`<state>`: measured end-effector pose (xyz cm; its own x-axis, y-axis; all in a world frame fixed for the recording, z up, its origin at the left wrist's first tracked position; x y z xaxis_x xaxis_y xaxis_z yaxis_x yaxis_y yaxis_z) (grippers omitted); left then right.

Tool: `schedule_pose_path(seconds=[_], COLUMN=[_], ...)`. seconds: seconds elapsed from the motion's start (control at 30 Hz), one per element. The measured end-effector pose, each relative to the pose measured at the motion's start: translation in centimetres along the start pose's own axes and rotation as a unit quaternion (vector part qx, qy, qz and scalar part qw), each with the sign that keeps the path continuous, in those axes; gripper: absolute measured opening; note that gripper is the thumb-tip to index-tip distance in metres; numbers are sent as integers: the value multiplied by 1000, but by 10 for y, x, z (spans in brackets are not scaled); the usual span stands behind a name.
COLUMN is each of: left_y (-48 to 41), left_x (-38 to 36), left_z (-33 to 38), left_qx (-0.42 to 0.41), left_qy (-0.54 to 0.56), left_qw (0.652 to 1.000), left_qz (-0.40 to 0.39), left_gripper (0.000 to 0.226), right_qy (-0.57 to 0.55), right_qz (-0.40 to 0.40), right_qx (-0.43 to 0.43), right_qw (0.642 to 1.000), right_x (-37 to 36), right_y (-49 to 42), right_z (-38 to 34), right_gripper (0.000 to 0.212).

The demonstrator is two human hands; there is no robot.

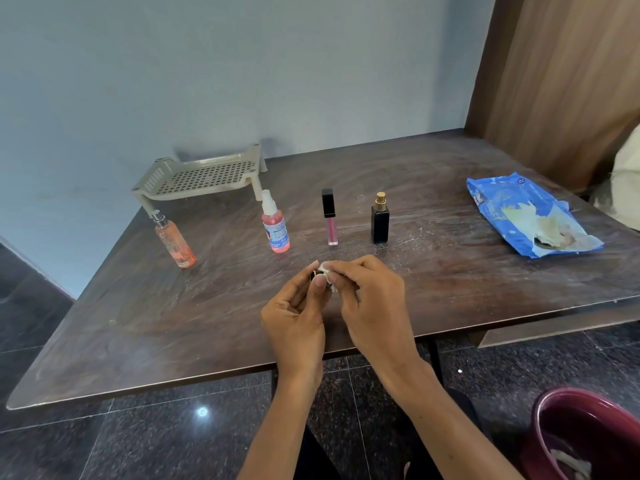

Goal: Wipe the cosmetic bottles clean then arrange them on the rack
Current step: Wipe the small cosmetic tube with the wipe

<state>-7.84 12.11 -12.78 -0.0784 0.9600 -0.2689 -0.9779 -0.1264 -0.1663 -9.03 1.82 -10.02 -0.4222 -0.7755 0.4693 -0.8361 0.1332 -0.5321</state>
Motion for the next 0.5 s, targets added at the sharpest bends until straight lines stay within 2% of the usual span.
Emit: schedule_pose_path(seconds=[0.1,0.3,0.5], left_y=[0,-4,-1], left_x=[-3,1,-2], left_z=[-1,-7,-1], left_qx=[2,23,15], left_qy=[13,22,29], left_qw=[1000,999,999], left_qz=[5,5,0], left_gripper=[22,21,22], right_qy=[-14,32,35], right_qz=[0,23,-2], right_qx=[-17,-100,-58], right_qw=[1000,994,998], right_x=[6,27,10], right_y=[5,15,3], right_z=[7,28,9], right_gripper=[19,19,17])
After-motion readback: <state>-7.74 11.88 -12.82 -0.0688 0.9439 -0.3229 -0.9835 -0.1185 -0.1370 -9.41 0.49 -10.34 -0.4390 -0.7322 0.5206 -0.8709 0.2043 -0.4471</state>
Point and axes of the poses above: each hand's wrist, its own y-axis away from the middle knuckle, its own x-axis out of the back of the hand, z = x × y, the point moved 2 cm from there along -y, towards the middle knuckle, and after that the axes turned 6 degrees about -z, right-handed, at the moved point
